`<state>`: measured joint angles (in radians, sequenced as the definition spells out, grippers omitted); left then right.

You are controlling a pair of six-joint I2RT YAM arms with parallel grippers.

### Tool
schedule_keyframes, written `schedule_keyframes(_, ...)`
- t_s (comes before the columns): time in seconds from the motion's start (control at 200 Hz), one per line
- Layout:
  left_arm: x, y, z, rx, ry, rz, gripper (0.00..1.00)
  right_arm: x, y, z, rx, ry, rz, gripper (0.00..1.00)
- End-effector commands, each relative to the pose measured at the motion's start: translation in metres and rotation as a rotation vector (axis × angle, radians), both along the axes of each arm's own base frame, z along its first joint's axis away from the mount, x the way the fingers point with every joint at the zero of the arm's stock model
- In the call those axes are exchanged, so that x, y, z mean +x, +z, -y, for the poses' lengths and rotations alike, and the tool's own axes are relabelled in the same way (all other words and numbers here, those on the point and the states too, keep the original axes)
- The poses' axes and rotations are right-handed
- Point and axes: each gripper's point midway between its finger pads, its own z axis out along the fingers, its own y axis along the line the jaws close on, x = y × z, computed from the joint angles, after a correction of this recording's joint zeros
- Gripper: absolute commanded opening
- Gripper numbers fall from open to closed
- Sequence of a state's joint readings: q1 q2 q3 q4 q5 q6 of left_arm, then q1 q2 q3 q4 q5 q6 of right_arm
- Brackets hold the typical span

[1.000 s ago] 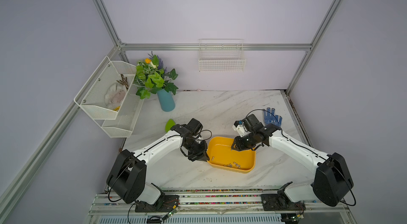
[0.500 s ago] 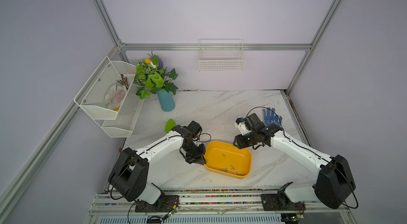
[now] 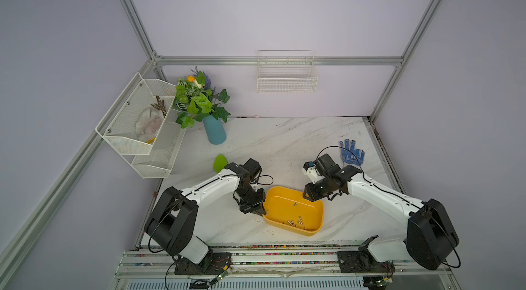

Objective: Take out the screws from the storage box
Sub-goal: Place the storage box at the center of the board.

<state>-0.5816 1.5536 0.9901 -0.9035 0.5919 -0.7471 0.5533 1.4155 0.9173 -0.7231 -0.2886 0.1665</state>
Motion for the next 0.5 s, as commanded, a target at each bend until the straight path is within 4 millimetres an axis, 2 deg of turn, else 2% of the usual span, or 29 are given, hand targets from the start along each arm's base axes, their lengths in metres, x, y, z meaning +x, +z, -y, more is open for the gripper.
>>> schedule_keyframes(0.0, -0.009, 0.003, 0.005, -0.059, -0.026, -0.047, 0.00, -0.005, -0.011, -0.008, 0.004, 0.020, -0.022, 0.30)
schedule_keyframes(0.115, -0.008, 0.013, 0.015, -0.128, -0.030, -0.056, 0.00, -0.003, -0.018, -0.009, -0.007, 0.022, -0.035, 0.19)
schedule_keyframes(0.255, -0.006, 0.021, 0.018, -0.139, -0.057, -0.050, 0.00, -0.005, -0.023, -0.013, -0.004, 0.045, -0.049, 0.12)
schedule_keyframes(0.39, -0.011, 0.015, 0.014, -0.131, -0.058, -0.065, 0.00, -0.001, -0.012, -0.011, -0.011, 0.036, -0.027, 0.12)
schedule_keyframes(0.45, -0.012, 0.019, 0.017, -0.158, -0.051, -0.065, 0.00, -0.002, -0.015, -0.013, -0.008, 0.046, -0.042, 0.12)
schedule_keyframes(0.495, -0.010, 0.024, 0.018, -0.165, -0.043, -0.047, 0.09, -0.007, -0.023, -0.012, -0.026, 0.055, -0.083, 0.12)
